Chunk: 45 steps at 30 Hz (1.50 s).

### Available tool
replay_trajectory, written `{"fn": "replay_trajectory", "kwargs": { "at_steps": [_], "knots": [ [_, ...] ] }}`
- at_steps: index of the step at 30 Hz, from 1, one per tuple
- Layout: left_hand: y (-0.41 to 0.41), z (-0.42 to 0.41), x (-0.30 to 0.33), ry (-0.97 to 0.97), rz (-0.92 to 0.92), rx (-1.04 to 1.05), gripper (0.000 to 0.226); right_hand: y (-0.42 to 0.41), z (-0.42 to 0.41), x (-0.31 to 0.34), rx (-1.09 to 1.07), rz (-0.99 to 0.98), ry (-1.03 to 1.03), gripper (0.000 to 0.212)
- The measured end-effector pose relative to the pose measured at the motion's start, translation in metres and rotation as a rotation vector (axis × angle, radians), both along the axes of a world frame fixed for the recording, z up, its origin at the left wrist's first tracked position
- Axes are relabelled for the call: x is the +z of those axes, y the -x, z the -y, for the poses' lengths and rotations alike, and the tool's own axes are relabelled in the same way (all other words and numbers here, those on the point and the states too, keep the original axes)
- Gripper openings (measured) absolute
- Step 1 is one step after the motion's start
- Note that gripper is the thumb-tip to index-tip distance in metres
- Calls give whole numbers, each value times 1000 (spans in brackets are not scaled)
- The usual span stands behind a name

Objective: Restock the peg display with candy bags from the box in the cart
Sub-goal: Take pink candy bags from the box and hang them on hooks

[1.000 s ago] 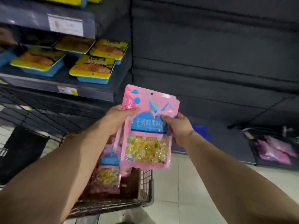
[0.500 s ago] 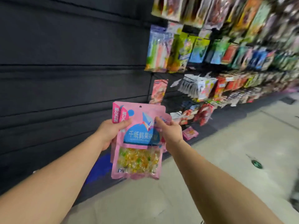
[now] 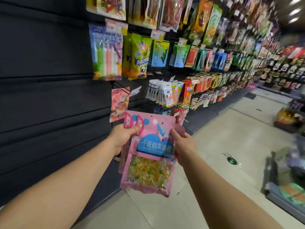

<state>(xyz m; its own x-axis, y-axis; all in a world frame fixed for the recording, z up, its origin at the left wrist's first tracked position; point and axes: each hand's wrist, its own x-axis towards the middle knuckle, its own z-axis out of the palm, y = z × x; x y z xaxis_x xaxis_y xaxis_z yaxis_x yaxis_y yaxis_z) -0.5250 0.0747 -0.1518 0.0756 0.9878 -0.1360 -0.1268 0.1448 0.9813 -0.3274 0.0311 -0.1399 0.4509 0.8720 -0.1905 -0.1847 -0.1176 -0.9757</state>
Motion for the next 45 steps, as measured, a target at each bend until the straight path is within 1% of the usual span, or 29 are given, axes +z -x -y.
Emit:
{"fn": "replay_trajectory", "kwargs": {
  "at_steps": [4,7,9,11,14,16,18,20,23,24,25,27,29,30,31,33,34,35,37,41,45],
  "knots": [
    [-18,-64,-20,38,29,-28,31,-23,-59,-9,-2,42,0,14],
    [-21,-121,-37,79,71,22,25,-42,-107,-9,-12,68,16,14],
    [-22,-159,-45,115,70,59,22,-57,-141,-1,-1,85,39,16],
    [-23,-198,-47,131,56,74,21,-73,-180,7,17,90,54,12],
    [-24,-243,-47,115,35,113,21,-85,-232,15,44,112,28,15],
    [-25,-267,-48,131,38,131,17,-91,-267,11,64,132,52,17],
    [-23,-285,-54,163,23,146,18,-93,-296,6,78,134,76,20],
    [-15,-298,-61,202,23,184,23,-94,-326,-1,107,153,94,17],
    [-5,-311,-72,256,0,250,38,-96,-367,-15,156,156,116,16],
    [-3,-312,-75,271,-9,277,35,-97,-380,-21,178,169,127,17],
    [-1,-314,-80,286,-8,306,31,-98,-393,-26,206,183,148,20],
    [0,-318,-86,325,-17,384,33,-103,-420,-37,264,199,169,32],
    [-6,-321,-89,335,-4,462,35,-110,-447,-46,319,218,166,51],
    [-12,-323,-92,332,12,500,33,-113,-460,-48,342,220,169,58],
    [-20,-325,-94,335,19,539,28,-117,-472,-48,375,215,172,58],
    [-45,-327,-95,352,45,613,22,-127,-498,-44,447,200,179,36],
    [-58,-329,-95,353,49,632,22,-131,-509,-39,475,206,185,27],
    [-69,-332,-94,353,56,653,24,-134,-519,-34,496,210,174,24],
    [-85,-337,-93,351,86,688,26,-138,-537,-28,546,218,137,26],
    [-106,-340,-100,369,107,739,37,-138,-560,-27,626,250,154,28],
    [-118,-344,-99,354,95,762,31,-135,-576,-33,652,273,166,31]
  ]
}}
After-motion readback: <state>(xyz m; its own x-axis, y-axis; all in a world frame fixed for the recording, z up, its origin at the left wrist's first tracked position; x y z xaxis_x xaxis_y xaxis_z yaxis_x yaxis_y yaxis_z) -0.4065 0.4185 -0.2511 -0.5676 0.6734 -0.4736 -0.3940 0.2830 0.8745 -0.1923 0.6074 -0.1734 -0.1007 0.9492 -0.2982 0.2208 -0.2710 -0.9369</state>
